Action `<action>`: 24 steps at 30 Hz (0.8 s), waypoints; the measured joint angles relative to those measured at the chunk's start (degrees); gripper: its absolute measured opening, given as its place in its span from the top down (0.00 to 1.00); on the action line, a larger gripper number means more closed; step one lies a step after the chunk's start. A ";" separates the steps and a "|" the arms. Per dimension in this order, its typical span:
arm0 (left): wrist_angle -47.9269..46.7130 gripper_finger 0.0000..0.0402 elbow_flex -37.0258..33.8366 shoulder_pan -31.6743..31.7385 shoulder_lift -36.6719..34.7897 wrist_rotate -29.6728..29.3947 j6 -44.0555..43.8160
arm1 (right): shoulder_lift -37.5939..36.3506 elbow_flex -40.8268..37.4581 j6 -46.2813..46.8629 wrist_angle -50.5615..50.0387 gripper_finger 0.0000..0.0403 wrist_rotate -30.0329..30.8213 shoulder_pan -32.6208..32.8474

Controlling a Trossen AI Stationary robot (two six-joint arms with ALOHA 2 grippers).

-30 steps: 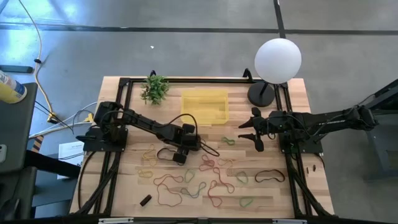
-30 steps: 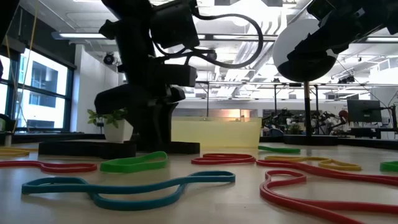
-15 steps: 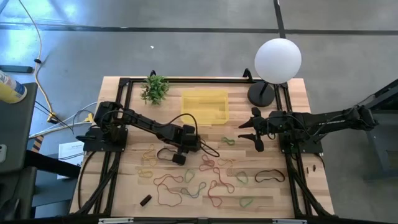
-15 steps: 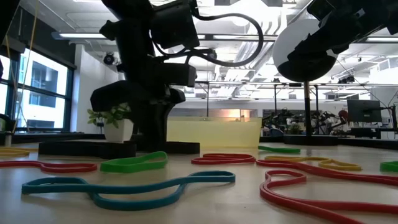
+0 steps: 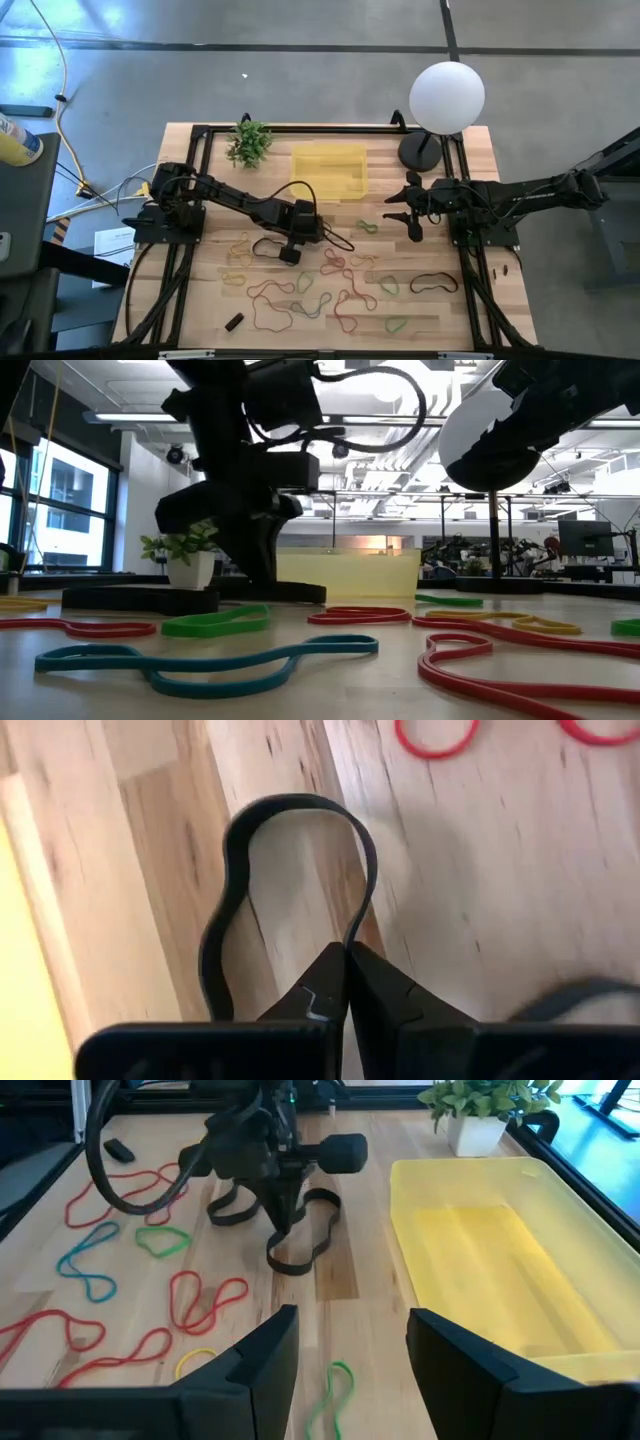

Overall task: Pick and place rubber bands into bin
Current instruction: Put the black rubber band into the yellow bin

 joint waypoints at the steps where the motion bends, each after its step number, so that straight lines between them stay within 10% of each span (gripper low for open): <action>1: 0.21 1.00 0.00 0.00 -0.43 -0.03 0.18 | 0.00 0.00 0.00 0.00 0.56 0.00 0.00; 24: 4.67 1.00 0.04 3.36 -18.13 -9.21 11.64 | 0.02 0.00 0.42 -0.39 0.56 1.49 -0.02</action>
